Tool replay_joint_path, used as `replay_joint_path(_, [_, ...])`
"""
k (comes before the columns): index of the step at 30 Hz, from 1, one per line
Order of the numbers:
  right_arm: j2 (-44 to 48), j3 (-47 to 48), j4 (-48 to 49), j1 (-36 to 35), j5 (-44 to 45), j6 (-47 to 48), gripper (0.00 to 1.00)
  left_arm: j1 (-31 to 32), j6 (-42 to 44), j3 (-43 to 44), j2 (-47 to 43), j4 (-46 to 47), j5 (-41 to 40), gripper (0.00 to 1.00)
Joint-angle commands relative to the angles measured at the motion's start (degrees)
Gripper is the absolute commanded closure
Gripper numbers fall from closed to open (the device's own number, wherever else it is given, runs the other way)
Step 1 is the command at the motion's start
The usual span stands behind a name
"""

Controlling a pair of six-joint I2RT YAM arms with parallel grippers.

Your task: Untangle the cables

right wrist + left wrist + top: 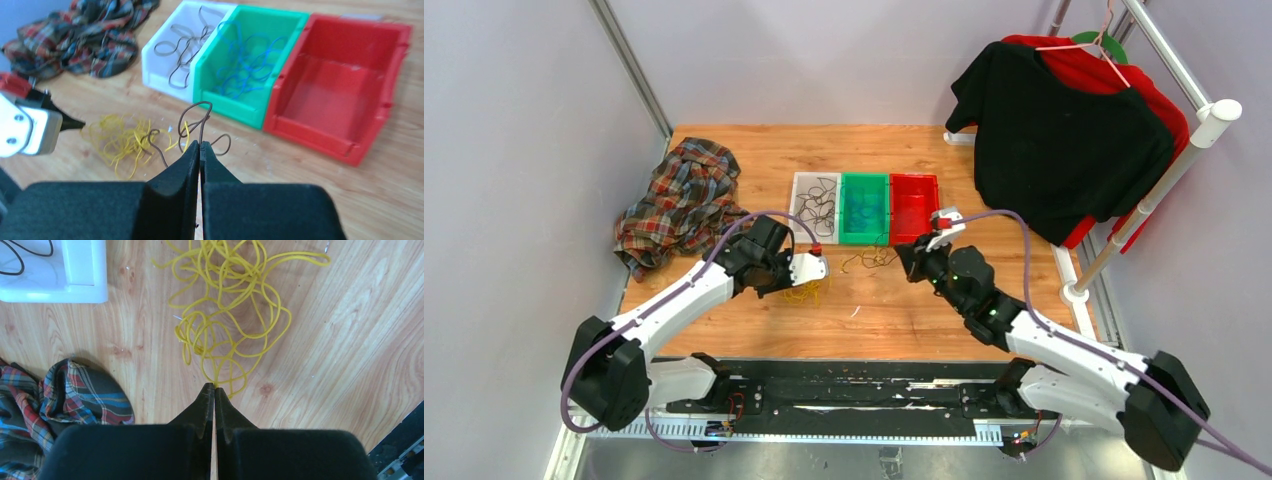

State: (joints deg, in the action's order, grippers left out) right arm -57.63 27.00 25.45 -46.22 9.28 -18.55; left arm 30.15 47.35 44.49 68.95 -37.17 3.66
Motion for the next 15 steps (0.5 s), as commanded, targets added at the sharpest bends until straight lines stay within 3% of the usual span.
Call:
replay_joint_path(1, [6.4,-0.7,-4.1,2.8,6.4,2.8,0.99,0.3,2.4,-0.3,-1.5,-1.2,-1.3,0.99])
replay_joint_path(6, [11.5,2.2,-8.8,5.4,9.9,5.3,0.99,0.3,4.4,-1.8,-3.2,-1.3,-2.4,0.99])
replay_joint_path(15, [17.6,10.6,-15.9,21.4,9.4,5.7,0.99,0.3,16.8,-11.2,-6.8,2.8,-13.2,0.99])
